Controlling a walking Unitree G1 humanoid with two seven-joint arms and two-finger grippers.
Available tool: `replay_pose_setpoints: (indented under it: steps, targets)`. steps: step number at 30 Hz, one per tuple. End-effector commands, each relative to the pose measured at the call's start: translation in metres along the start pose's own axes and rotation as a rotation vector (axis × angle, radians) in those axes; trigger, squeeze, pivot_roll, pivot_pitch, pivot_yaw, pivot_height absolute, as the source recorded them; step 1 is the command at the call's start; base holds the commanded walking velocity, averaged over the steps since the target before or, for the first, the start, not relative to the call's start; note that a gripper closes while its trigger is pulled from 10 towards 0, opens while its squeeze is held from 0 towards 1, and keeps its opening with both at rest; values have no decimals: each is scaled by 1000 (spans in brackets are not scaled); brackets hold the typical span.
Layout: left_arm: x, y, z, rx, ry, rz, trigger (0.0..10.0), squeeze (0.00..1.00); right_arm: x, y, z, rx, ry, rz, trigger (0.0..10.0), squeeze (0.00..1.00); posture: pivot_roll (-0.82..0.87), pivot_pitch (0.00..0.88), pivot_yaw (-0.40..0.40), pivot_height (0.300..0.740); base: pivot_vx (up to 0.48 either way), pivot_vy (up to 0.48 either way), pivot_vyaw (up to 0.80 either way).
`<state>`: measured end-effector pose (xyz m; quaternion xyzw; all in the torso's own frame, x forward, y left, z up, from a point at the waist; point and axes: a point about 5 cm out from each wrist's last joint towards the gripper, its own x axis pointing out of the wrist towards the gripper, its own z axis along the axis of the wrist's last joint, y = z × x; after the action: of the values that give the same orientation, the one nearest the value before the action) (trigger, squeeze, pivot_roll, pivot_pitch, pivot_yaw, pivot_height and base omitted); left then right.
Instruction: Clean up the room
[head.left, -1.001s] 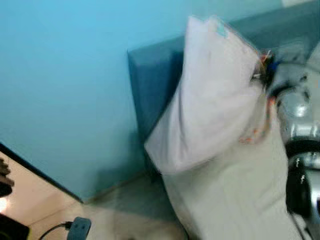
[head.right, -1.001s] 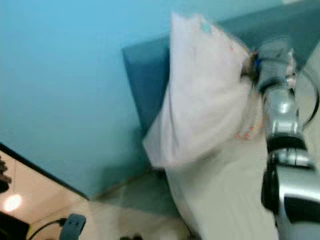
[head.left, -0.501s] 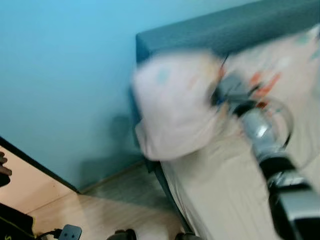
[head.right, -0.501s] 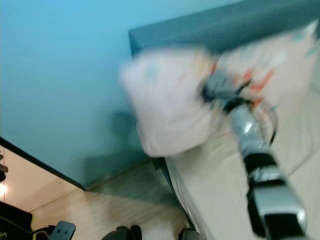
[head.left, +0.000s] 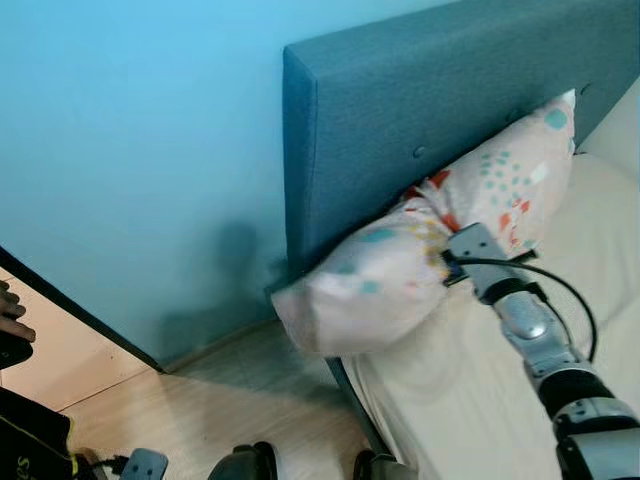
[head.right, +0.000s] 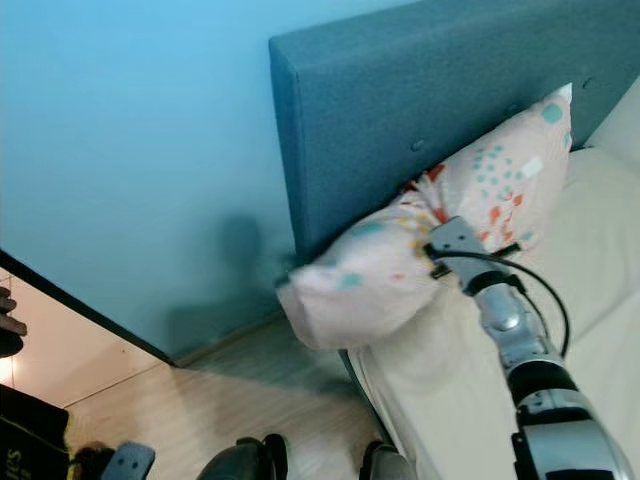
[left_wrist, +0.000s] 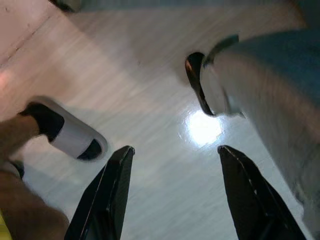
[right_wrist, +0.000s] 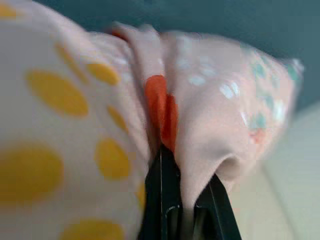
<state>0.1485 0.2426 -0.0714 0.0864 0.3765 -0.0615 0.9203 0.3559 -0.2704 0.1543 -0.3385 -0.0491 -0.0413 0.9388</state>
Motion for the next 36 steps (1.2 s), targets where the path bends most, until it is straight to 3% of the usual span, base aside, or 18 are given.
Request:
replay_pose_setpoints:
  steps: [1,5,7,9,10,11,12,14,15,17,21,23,24,29,30,32,33,36]
  targets:
    - [-6,-3,-16,-16,61,-4,10000,0,-3,-12,-11,23,62,-68,10000,0,102,300,-12,740,0,0,0]
    - [-5,-4,-14,-19,57,-8,10000,0,-5,-18,-16,21,95,-100,10000,0,102,300,-12,740,0,0,0]
    - [-2,-5,-11,-21,50,-12,10000,0,-12,-25,-30,45,186,-142,10000,0,99,279,-15,740,0,0,0]
    - [1,-4,-5,-26,43,-13,10000,0,-43,-19,-75,235,458,-171,10000,0,80,249,-14,740,0,0,0]
    - [1,-4,-5,-26,43,-13,10000,0,-43,-19,-75,235,458,-171,10000,0,80,249,-14,740,0,0,0]
    - [3,-4,-3,-28,44,-15,10000,0,-64,-5,-97,342,589,-153,10000,0,70,238,-14,740,0,0,0]
    - [3,-4,-3,-28,44,-15,10000,0,-64,-5,-97,342,589,-153,10000,0,70,238,-14,740,0,0,0]
    - [5,-3,1,-32,45,-16,10000,0,-101,25,-126,540,785,-155,10000,0,59,217,-16,740,0,0,0]
    - [5,-3,1,-32,45,-16,10000,0,-101,25,-126,540,785,-155,10000,0,59,217,-16,740,0,0,0]
    - [11,-1,11,-47,24,-11,10000,0,-128,56,-140,695,930,-156,10000,0,52,208,-13,740,0,0,0]
    - [12,-1,14,-50,19,-9,10000,0,-130,60,-141,715,945,-158,10000,0,52,208,-13,740,0,0,0]
    - [16,0,23,-77,-2,5,10000,0,-133,72,-141,793,980,-137,10000,0,46,186,-17,740,0,0,0]
    - [19,-1,29,-85,-14,7,10000,0,-133,74,-140,802,989,-136,10000,67,43,172,-16,740,0,0,0]
    - [24,-2,38,-108,-37,8,10000,0,-132,69,-141,788,998,-149,10000,106,38,159,-19,740,0,0,0]
    - [26,-3,45,-133,-60,-3,10000,0,-133,61,-143,722,1003,-156,10000,784,37,149,-21,740,0,0,0]
    - [26,-3,45,-133,-60,-3,10000,0,-133,61,-143,722,1003,-156,10000,784,37,149,-21,740,0,0,0]
    - [29,-3,53,-160,-86,-20,10000,0,-134,52,-145,681,1007,-174,10000,1000,35,140,-19,740,0,0,0]
    - [32,-2,68,-207,-137,-60,10000,0,-136,34,-149,585,1018,-211,10000,1000,26,128,-15,740,0,0,0]
